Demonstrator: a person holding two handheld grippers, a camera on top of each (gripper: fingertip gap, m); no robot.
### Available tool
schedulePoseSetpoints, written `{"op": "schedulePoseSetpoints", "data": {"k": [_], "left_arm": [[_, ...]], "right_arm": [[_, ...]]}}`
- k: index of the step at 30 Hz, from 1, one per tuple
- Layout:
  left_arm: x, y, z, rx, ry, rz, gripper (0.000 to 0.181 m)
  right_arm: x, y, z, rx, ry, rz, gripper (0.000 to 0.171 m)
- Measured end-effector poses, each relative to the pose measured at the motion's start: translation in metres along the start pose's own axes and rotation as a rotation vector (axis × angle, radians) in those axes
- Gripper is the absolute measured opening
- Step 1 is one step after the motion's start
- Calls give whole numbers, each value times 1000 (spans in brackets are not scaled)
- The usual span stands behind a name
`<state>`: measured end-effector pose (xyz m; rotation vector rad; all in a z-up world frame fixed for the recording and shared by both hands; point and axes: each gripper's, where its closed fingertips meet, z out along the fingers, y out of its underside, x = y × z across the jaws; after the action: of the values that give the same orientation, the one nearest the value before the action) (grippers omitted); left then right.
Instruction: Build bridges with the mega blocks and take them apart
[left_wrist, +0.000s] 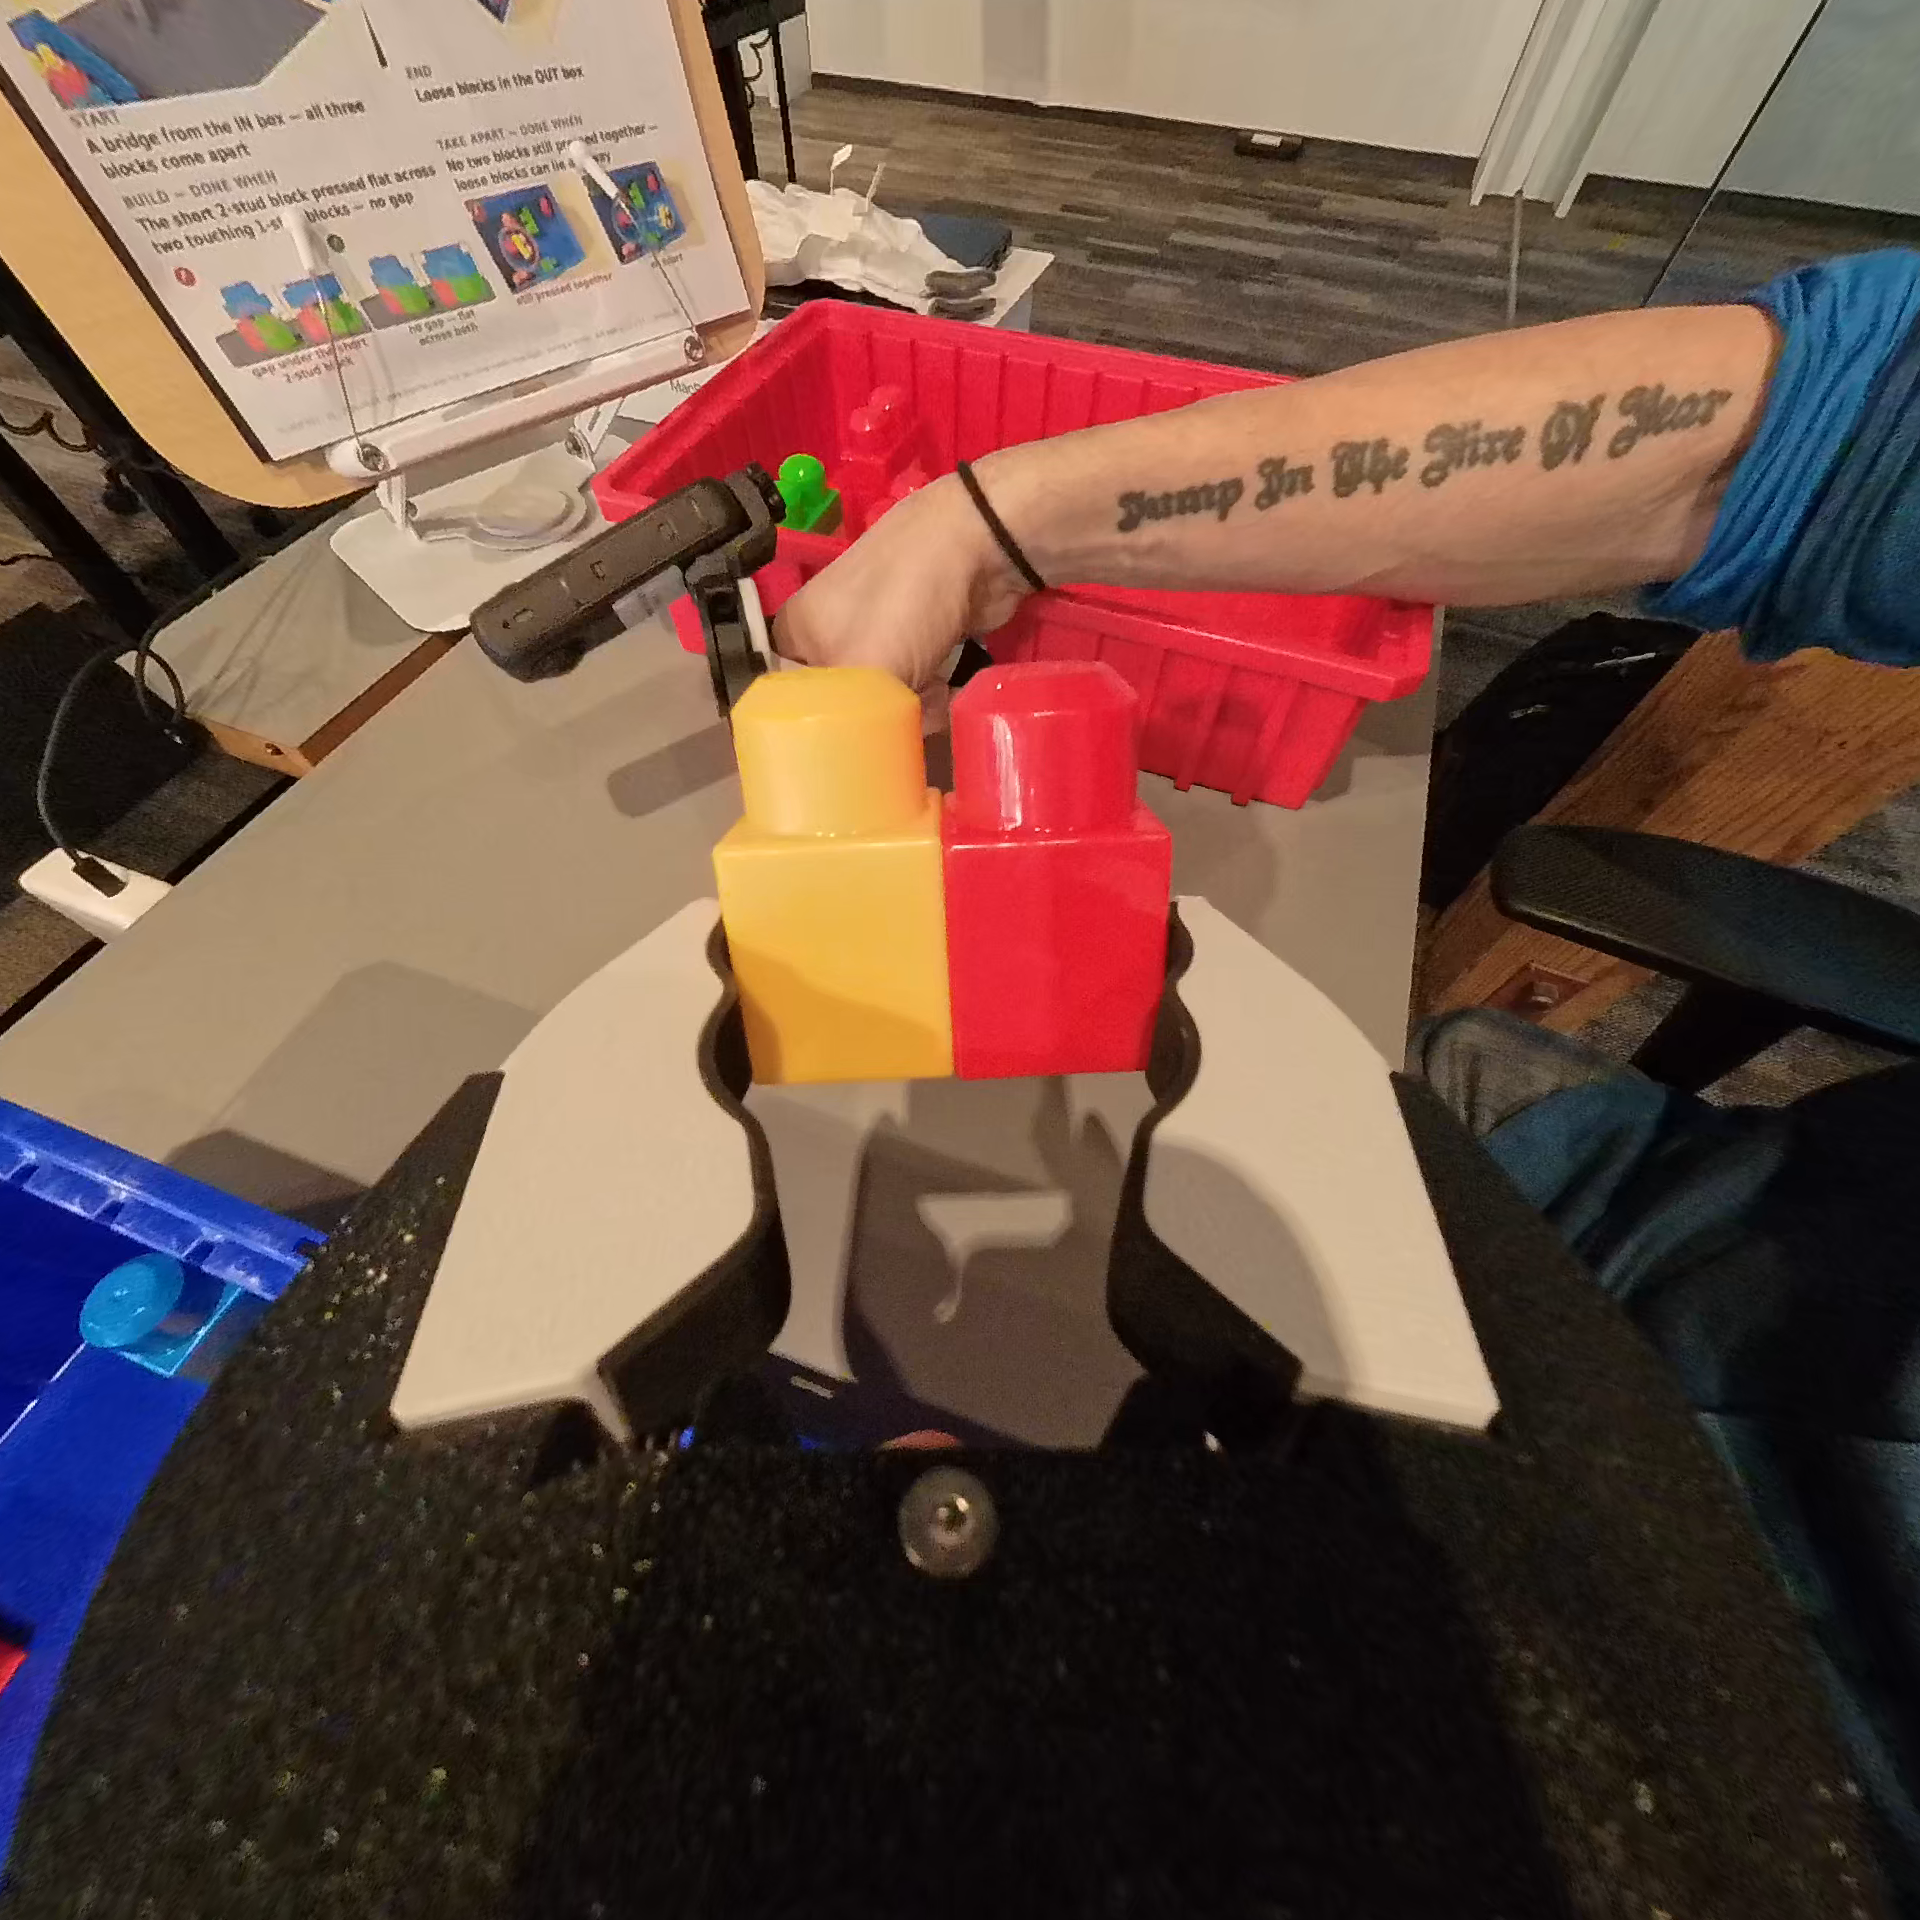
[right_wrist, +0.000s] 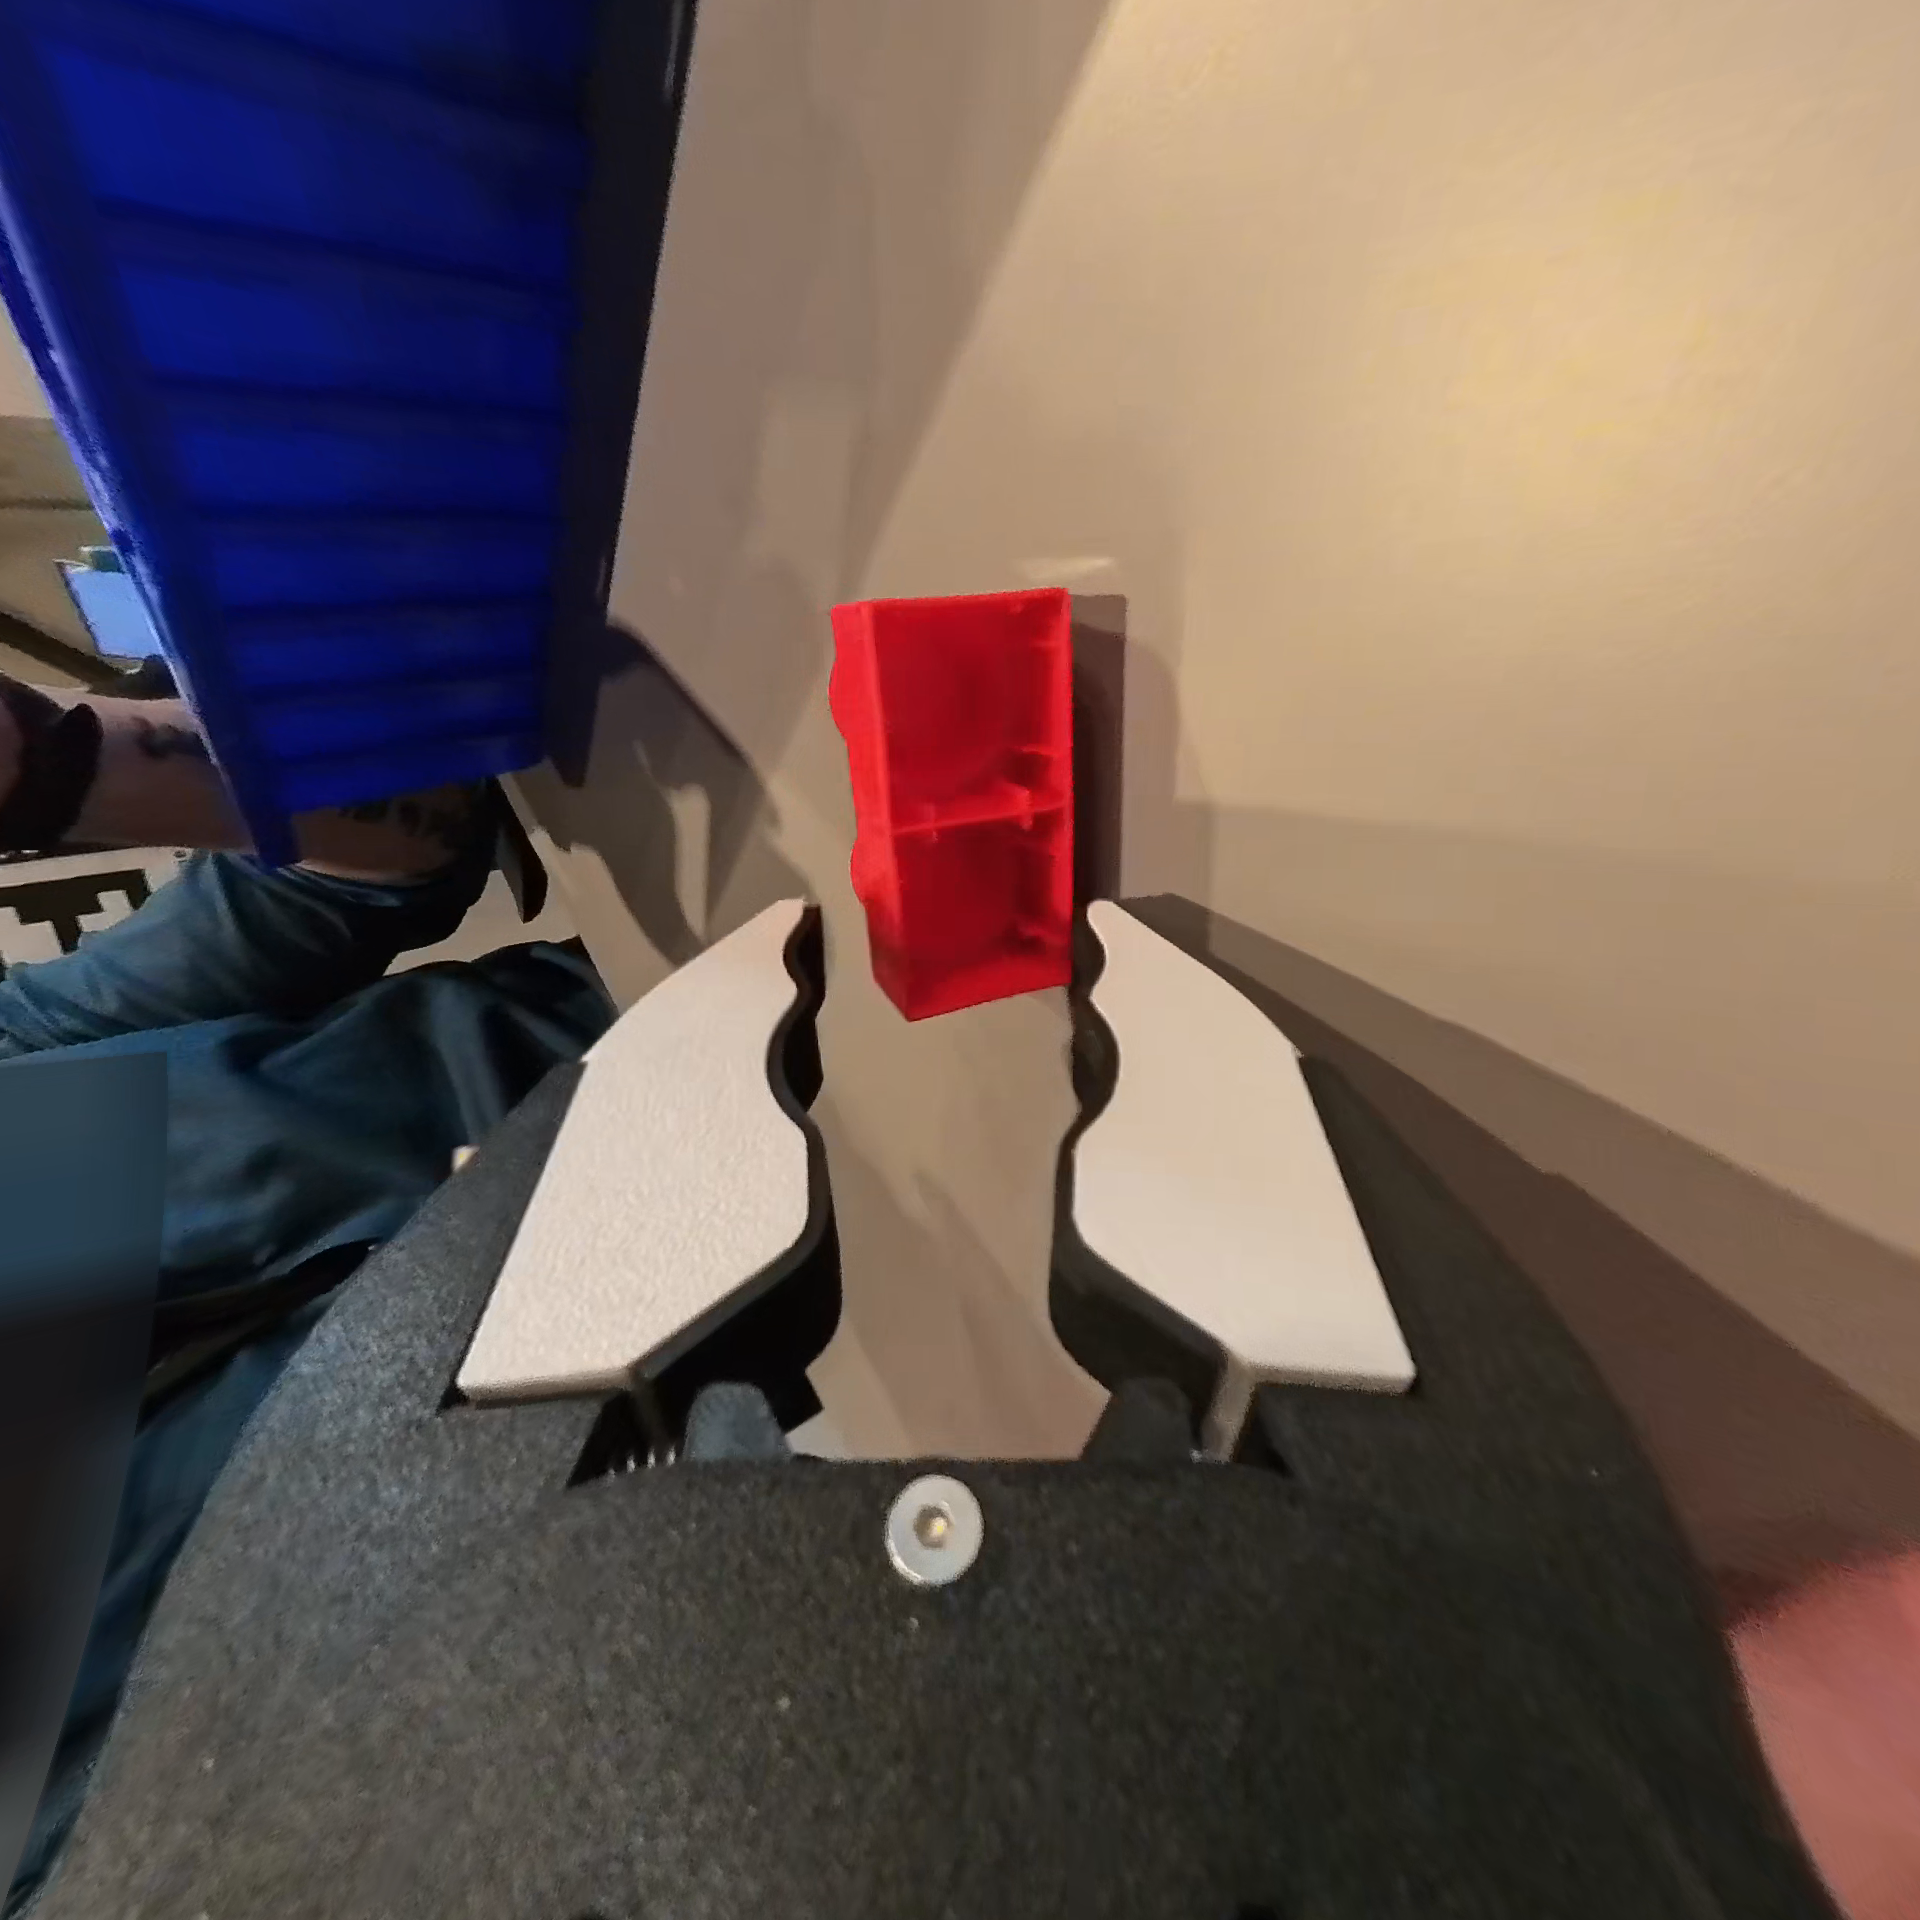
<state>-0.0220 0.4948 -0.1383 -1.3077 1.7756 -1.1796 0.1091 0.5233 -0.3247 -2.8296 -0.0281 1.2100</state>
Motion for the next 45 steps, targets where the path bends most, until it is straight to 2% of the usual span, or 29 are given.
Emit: {"op": "schedulePoseSetpoints", "data": {"k": [1, 3, 5, 8, 10, 12, 13, 14, 15, 17, 20, 29, 38, 45], "left_arm": [[0, 0, 0, -1, 1, 0, 75], [1, 0, 1, 0, 5, -2, 75], [1, 0, 1, -1, 10, -3, 75], [2, 0, 3, -1, 15, -3, 75], [3, 0, 3, 2, 20, -4, 75], [4, 0, 3, 5, 26, -6, 75], [4, 0, 3, 8, 29, -7, 75], [4, -1, 2, 11, 32, -9, 75], [4, -2, 2, 15, 35, -9, 75], [4, -4, -1, 24, 36, -7, 75], [4, -7, -6, 33, 31, 0, 75], [-6, -2, -23, 52, 11, -19, 75], [-16, 13, -26, 38, 0, -67, 75], [-13, 15, -22, 35, 21, -78, 75]], "right_arm": [[1, 0, -1, 3, 11, 3, 45], [1, 1, -2, 2, 23, -19, 50], [-8, -2, -7, 24, -7, -60, 71], [-11, -8, -18, 39, 71, -201, 74], [-13, -11, -29, 15, 197, -376, 74], [-9, -16, -45, -46, 419, -641, 69], [-8, -21, -54, -72, 549, -793, 73], [-10, -26, -62, -103, 648, -940, 84], [-16, -29, -65, -144, 702, -1073, 88], [-25, -29, -66, -248, 742, -1292, 76], [-35, -31, -57, -339, 730, -1440, 83], [-8, -24, -11, -620, 647, -1583, 83], [21, -22, 1, -754, 594, -1517, 77], [28, -18, 4, -777, 585, -1549, 79]]}}
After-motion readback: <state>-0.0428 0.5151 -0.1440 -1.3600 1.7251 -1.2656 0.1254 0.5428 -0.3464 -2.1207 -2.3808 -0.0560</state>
